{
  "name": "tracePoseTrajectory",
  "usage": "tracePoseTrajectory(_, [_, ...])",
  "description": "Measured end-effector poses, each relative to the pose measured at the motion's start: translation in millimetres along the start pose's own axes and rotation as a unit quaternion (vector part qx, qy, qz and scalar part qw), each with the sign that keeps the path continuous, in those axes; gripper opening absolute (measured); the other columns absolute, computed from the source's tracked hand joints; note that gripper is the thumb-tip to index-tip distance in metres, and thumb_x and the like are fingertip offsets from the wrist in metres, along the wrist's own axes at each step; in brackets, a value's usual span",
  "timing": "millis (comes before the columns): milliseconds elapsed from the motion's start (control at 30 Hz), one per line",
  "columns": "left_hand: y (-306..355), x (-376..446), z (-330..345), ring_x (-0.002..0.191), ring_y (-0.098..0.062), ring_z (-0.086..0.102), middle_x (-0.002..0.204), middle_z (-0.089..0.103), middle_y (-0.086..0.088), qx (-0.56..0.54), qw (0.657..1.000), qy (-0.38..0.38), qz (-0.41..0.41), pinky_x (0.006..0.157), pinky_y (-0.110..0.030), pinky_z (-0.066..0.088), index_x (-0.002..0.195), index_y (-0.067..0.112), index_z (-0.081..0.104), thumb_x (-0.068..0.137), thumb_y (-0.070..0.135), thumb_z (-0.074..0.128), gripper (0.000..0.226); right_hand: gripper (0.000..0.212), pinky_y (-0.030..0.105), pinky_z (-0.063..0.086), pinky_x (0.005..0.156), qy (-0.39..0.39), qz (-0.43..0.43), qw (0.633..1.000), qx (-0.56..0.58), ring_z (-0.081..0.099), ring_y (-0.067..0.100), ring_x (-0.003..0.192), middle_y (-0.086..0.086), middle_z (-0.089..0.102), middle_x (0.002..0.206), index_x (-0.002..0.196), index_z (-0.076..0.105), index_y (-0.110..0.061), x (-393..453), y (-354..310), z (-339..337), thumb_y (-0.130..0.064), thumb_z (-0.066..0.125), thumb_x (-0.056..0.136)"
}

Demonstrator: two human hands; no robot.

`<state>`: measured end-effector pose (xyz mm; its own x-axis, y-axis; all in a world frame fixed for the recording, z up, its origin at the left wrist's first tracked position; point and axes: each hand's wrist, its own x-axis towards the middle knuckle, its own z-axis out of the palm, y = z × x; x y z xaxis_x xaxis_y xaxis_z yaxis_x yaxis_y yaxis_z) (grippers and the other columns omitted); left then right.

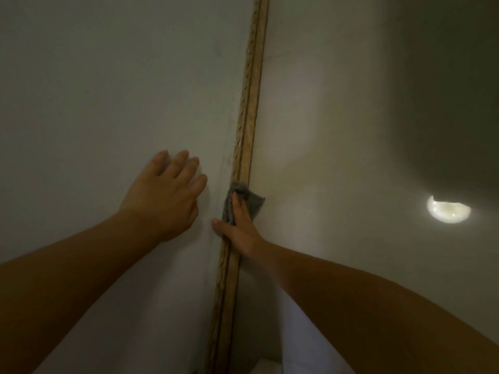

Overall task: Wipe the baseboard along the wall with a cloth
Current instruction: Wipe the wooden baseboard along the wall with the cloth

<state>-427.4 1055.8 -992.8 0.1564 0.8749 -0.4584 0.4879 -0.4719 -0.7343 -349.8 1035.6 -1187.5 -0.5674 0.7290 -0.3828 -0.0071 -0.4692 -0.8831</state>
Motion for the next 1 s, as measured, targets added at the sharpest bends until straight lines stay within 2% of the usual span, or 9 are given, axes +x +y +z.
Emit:
tracePoseTrajectory(100, [5,3,2,0.145,-0.033,0.002,0.158,0.003,-0.015,-0.007,1.0,-0.015,0.003,0.113,-0.051,0.003,0.149,0.018,0.009,0.094,0.043,0.012,0.061,0.09,0.025,0.007,0.111,0.0,-0.011,1.0,0.013,0.0,0.014,0.146,-0.008,-0.01,0.16,0.15,-0.007,-0.036,-8,21,7,-0.05,0.058,0.089])
tracePoseTrajectory(167, [10,7,6,0.145,-0.033,-0.002,0.158,-0.001,-0.015,0.011,1.0,-0.016,0.009,0.113,-0.051,0.001,0.149,0.017,0.004,0.094,0.043,0.01,0.061,0.089,0.027,0.006,0.113,0.01,-0.05,0.999,0.001,-0.002,0.015,0.146,-0.006,-0.012,0.16,0.15,-0.006,-0.036,-4,25,5,-0.053,0.057,0.089])
tracePoseTrajectory(300, [5,9,0,0.144,-0.031,0.013,0.156,0.017,-0.015,-0.023,0.999,-0.013,0.019,0.113,-0.051,0.012,0.146,0.017,0.025,0.091,0.044,0.007,0.064,0.09,0.045,0.003,0.119,0.009,-0.022,1.0,-0.006,-0.009,0.02,0.147,-0.002,-0.016,0.16,0.149,-0.008,-0.039,11,25,2,-0.058,0.053,0.087])
tracePoseTrajectory(367, [4,9,3,0.14,-0.032,0.024,0.151,0.03,-0.016,-0.031,0.999,0.003,0.013,0.111,-0.051,0.019,0.141,0.016,0.039,0.089,0.046,0.01,0.067,0.09,0.049,0.006,0.119,0.006,-0.048,0.998,-0.044,-0.012,0.02,0.146,-0.002,-0.018,0.159,0.147,-0.012,-0.041,5,38,6,-0.059,0.053,0.087])
tracePoseTrajectory(433, [5,7,4,0.139,-0.032,0.028,0.15,0.033,-0.016,-0.038,0.999,0.001,0.011,0.11,-0.051,0.02,0.139,0.015,0.042,0.088,0.046,0.011,0.068,0.091,0.051,0.01,0.119,0.018,-0.054,0.997,-0.058,-0.013,0.02,0.146,-0.003,-0.02,0.159,0.143,-0.016,-0.045,-6,50,14,-0.065,0.051,0.083])
tracePoseTrajectory(600, [8,-1,3,0.141,-0.031,0.024,0.152,0.029,-0.014,-0.047,0.999,0.005,-0.008,0.111,-0.05,0.018,0.141,0.018,0.039,0.087,0.046,0.008,0.068,0.085,0.052,0.005,0.118,0.002,-0.037,0.997,-0.073,-0.015,0.023,0.146,0.0,-0.022,0.158,0.133,-0.021,-0.045,-43,66,44,-0.065,0.044,0.083])
tracePoseTrajectory(767, [22,-16,3,0.14,-0.031,0.026,0.152,0.03,-0.015,-0.064,0.998,-0.002,-0.006,0.111,-0.05,0.019,0.14,0.017,0.042,0.089,0.044,0.013,0.064,0.077,0.047,0.002,0.119,0.003,-0.009,1.0,-0.028,-0.013,0.021,0.146,-0.003,-0.02,0.158,0.136,-0.016,-0.049,-35,54,36,-0.057,0.047,0.092])
tracePoseTrajectory(833, [28,-20,4,0.143,-0.03,0.019,0.155,0.022,-0.013,-0.066,0.998,-0.007,0.001,0.113,-0.048,0.013,0.143,0.019,0.034,0.092,0.043,0.015,0.06,0.078,0.045,0.002,0.119,-0.007,-0.013,0.999,-0.028,-0.013,0.02,0.146,-0.003,-0.02,0.159,0.143,-0.013,-0.044,-43,59,39,-0.055,0.047,0.093])
tracePoseTrajectory(1000, [29,-22,0,0.145,-0.028,0.011,0.157,0.015,-0.011,-0.057,0.998,-0.01,-0.003,0.114,-0.047,0.007,0.146,0.022,0.029,0.092,0.043,0.013,0.061,0.083,0.047,0.006,0.119,-0.05,0.013,0.998,-0.029,-0.011,0.019,0.146,-0.007,-0.022,0.158,0.145,-0.014,-0.044,-75,78,55,-0.065,0.043,0.088])
